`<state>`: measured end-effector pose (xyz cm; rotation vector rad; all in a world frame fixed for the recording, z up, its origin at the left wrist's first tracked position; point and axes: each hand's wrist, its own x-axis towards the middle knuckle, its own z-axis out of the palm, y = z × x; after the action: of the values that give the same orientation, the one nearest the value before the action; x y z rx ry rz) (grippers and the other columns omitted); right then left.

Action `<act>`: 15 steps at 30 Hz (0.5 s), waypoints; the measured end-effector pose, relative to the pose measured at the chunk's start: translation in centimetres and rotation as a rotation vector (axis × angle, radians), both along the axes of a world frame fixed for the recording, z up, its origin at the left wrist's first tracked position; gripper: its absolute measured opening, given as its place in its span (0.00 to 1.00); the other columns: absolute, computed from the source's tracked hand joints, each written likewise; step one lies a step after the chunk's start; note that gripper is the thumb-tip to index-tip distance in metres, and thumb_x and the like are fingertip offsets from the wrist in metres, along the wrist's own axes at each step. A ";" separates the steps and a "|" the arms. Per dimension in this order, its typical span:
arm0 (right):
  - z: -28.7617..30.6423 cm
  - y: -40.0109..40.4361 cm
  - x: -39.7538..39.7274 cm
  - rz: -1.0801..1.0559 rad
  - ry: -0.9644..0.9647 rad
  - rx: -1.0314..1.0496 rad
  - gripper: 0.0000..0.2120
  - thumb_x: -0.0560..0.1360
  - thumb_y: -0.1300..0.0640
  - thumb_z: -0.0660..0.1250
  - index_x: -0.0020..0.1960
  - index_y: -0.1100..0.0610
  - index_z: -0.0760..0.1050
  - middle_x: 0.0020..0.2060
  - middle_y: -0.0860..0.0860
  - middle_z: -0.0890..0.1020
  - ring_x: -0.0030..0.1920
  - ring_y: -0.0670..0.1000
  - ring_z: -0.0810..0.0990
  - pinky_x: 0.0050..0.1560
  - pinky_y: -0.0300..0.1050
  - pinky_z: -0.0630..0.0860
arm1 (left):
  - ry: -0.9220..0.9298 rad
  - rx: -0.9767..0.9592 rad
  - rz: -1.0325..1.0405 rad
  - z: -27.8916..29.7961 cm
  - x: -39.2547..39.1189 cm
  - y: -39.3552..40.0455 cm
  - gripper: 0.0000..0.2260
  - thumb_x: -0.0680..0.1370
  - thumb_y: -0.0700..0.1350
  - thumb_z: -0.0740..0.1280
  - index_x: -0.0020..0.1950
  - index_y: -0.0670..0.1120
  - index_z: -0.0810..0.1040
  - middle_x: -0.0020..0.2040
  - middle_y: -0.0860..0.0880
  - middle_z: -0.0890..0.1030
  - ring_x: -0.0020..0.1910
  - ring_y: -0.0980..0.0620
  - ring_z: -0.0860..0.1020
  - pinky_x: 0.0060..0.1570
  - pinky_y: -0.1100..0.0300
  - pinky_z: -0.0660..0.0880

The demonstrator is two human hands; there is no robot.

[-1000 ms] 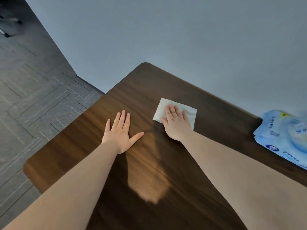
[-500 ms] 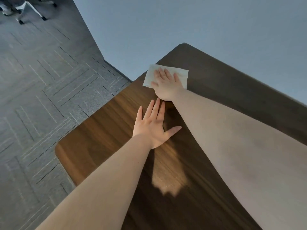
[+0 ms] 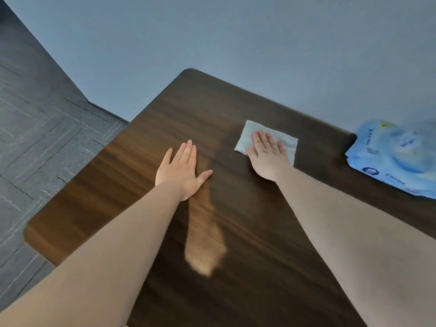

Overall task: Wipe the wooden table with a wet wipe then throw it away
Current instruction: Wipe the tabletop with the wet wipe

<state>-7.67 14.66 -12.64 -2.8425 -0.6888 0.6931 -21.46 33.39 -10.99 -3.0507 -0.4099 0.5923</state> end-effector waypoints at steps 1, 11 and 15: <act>0.1 -2.7 -0.3 -0.033 0.000 -0.015 0.26 0.82 0.45 0.38 0.77 0.50 0.36 0.77 0.46 0.38 0.76 0.47 0.36 0.74 0.49 0.34 | -0.010 -0.023 -0.055 0.3 0.7 -1.8 0.37 0.76 0.68 0.38 0.77 0.45 0.39 0.79 0.49 0.40 0.77 0.52 0.40 0.74 0.50 0.41; 0.3 -27.6 -4.1 -0.361 -0.012 -0.091 0.27 0.81 0.44 0.38 0.76 0.50 0.35 0.77 0.47 0.38 0.76 0.47 0.36 0.74 0.48 0.35 | 0.022 -0.170 -0.481 1.5 6.7 -22.7 0.36 0.78 0.66 0.42 0.77 0.45 0.39 0.79 0.50 0.40 0.77 0.54 0.40 0.74 0.52 0.42; 0.4 -37.3 -5.7 -0.546 -0.009 -0.108 0.27 0.82 0.46 0.39 0.77 0.52 0.36 0.77 0.48 0.39 0.76 0.48 0.37 0.74 0.49 0.37 | 0.059 -0.190 -0.664 1.2 7.9 -31.7 0.36 0.77 0.67 0.42 0.78 0.46 0.40 0.79 0.50 0.40 0.77 0.54 0.40 0.74 0.53 0.42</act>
<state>-13.38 -22.61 -12.25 -2.9186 0.1391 0.6332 -13.59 1.74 -9.78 -3.0357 0.6734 0.6914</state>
